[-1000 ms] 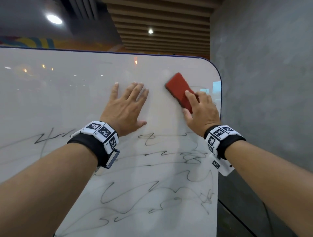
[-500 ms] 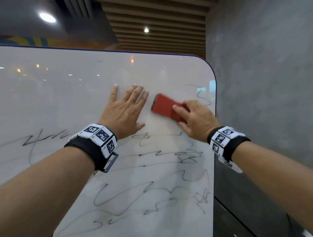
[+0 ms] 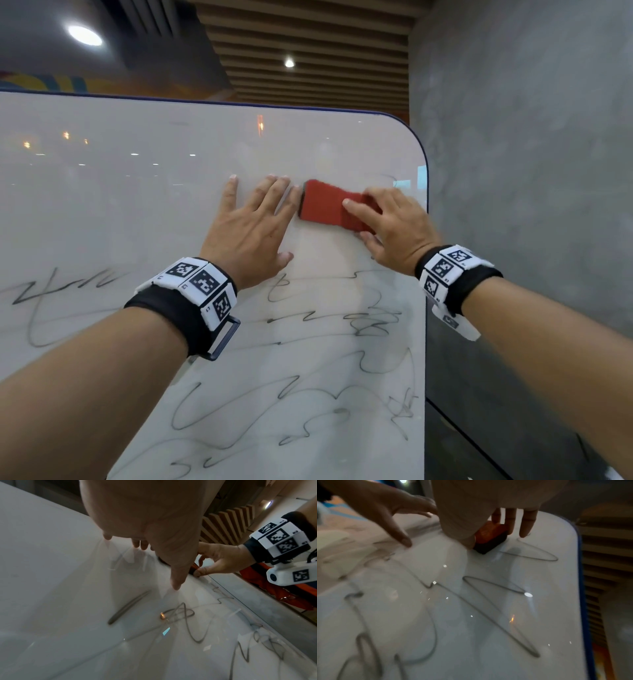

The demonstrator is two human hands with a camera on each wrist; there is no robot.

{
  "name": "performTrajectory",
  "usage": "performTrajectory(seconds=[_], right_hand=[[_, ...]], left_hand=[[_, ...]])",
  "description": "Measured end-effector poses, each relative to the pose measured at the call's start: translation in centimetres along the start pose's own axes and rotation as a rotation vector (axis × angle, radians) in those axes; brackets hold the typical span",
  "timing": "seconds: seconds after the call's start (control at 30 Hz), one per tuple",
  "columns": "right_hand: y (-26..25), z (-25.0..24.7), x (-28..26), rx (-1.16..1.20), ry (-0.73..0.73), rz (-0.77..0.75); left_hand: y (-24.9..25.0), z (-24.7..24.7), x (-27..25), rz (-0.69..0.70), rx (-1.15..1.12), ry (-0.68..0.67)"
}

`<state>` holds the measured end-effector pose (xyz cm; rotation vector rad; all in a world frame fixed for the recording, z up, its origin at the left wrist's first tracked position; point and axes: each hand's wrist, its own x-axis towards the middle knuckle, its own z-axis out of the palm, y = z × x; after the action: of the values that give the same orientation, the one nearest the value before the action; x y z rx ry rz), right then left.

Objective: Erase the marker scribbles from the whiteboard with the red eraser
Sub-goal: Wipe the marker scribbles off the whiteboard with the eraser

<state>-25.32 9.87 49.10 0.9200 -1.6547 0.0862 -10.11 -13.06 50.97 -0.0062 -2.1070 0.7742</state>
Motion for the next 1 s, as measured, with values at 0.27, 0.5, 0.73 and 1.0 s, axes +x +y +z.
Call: performTrajectory(seconds=[0.27, 0.5, 0.73, 1.0], right_hand=[[-1.3, 0.5, -1.4, 0.012, -0.015, -0.107], [0.2, -0.2, 0.1, 0.096, 0.102, 0.383], [1.5, 0.2, -0.3, 0.035, 0.000, 0.015], [1.7, 0.5, -0.4, 0.025, 0.039, 0.143]], left_hand=[[0.6, -0.3, 0.6, -0.012, -0.009, -0.025], [0.8, -0.6, 0.8, -0.015, 0.003, -0.054], [1.2, -0.7, 1.0, -0.014, -0.005, -0.066], [1.6, -0.6, 1.1, -0.009, -0.013, -0.069]])
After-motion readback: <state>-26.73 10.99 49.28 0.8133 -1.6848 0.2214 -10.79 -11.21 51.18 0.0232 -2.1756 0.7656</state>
